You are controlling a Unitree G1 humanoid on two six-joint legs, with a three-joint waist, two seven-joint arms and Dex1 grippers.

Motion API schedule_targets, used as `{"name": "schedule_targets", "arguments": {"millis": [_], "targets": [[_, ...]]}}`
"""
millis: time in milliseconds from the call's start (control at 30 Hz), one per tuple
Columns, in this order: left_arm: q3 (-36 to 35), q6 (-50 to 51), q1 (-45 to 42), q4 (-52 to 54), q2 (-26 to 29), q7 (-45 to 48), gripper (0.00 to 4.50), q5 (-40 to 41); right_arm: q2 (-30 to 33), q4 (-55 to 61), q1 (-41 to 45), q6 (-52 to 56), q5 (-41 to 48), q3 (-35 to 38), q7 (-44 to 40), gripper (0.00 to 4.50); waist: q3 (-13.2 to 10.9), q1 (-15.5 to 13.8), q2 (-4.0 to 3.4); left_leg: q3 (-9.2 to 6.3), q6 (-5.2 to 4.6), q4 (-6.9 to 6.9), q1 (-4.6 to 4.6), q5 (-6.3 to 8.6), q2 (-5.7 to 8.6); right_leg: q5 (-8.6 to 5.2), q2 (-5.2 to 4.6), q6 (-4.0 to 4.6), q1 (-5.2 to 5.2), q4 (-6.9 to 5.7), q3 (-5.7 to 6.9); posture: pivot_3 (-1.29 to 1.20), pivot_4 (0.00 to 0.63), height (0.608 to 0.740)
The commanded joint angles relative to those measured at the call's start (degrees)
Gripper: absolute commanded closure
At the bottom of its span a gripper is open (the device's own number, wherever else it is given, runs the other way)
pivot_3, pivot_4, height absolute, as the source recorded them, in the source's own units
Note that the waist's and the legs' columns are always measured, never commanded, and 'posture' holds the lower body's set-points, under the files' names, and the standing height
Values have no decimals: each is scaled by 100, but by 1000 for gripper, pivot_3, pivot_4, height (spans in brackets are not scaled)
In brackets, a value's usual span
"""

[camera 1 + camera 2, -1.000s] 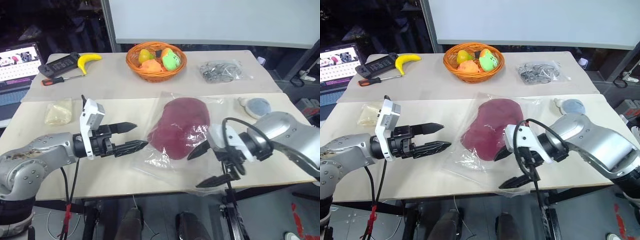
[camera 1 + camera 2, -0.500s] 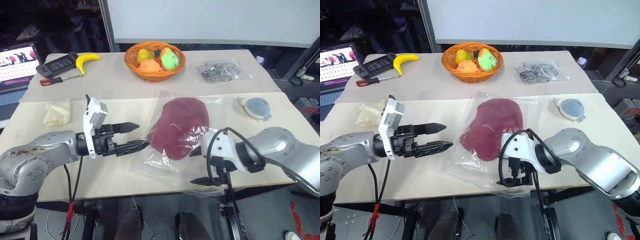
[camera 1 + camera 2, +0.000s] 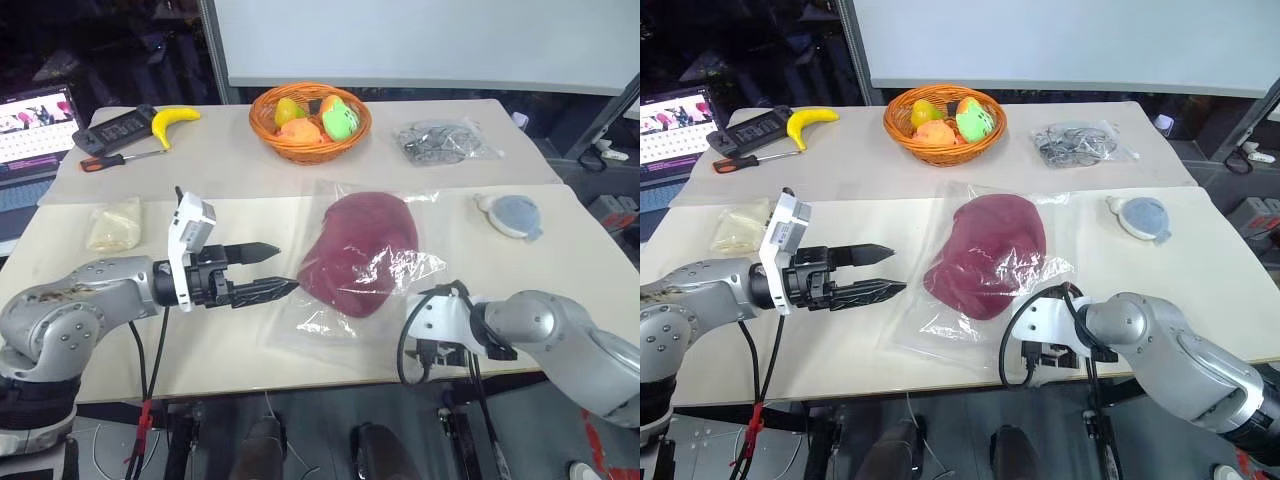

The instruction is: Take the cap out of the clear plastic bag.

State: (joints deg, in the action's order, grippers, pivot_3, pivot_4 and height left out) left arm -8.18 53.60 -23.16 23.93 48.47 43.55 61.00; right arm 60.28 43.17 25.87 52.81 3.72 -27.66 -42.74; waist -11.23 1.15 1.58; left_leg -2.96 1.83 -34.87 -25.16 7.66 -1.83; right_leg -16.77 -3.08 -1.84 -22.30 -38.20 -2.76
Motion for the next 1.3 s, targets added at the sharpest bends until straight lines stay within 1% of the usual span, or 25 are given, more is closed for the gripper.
{"name": "schedule_targets", "arguments": {"millis": [33,100,200,300,567,700,800,1033,1167,1300], "targets": [[5,-23,-133,57,-47,85,0,-25,-331,249,126,400,-186,100,256,931,0,-16,0,0,0,0,0,0,2,0,-1,0,0,-3,0,0,150,740],[29,-17,-192,34,-77,99,0,-58,-545,216,185,535,-215,104,339,1542,0,-25,0,0,0,-2,-1,0,5,0,-2,0,1,-1,0,0,150,740],[46,-8,-243,11,-103,110,0,-81,-808,12,328,629,-309,15,445,2641,1,-27,2,-1,0,-2,-1,0,5,0,-3,-1,2,0,1,0,150,740],[59,-1,-269,10,-122,110,0,-104,-1001,-247,507,615,-440,-95,508,3519,2,-26,3,-1,0,-3,-1,0,5,0,-2,0,3,-2,1,0,150,740],[3,25,-326,37,-152,42,0,-141,-1778,-1127,928,360,-666,-350,626,3519,2,-10,4,-2,0,-3,-1,0,4,1,-1,0,2,-3,1,0,150,740],[-59,16,-322,36,-142,11,0,-151,-2140,-1595,1194,56,-662,-298,590,4478,2,3,4,-2,0,-3,-1,0,4,1,-1,0,2,-4,0,0,150,740],[-69,-1,-290,90,-159,-47,0,-170,-2409,-2077,1523,-213,-728,-276,604,4478,2,11,4,-2,-1,-3,-1,0,4,1,-1,1,1,-9,1,0,150,740],[-185,-16,-129,245,-164,-165,0,-149,-2600,-2665,1752,-720,-897,-169,620,4478,2,-16,4,-3,-1,-1,-1,0,7,1,-3,1,1,-10,1,0,150,740],[-152,-39,-26,387,-153,-223,0,-206,-3064,-3728,2270,-1090,-1283,-15,1167,4478,2,22,4,-1,0,-6,0,0,6,2,-2,2,-4,-23,0,0,150,740],[-165,-17,18,435,-167,-268,0,-217,-3251,-4083,2489,-1299,-1391,136,1245,4478,2,17,4,-3,0,-5,0,-1,5,3,0,4,-9,-34,-1,0,150,740]]}}
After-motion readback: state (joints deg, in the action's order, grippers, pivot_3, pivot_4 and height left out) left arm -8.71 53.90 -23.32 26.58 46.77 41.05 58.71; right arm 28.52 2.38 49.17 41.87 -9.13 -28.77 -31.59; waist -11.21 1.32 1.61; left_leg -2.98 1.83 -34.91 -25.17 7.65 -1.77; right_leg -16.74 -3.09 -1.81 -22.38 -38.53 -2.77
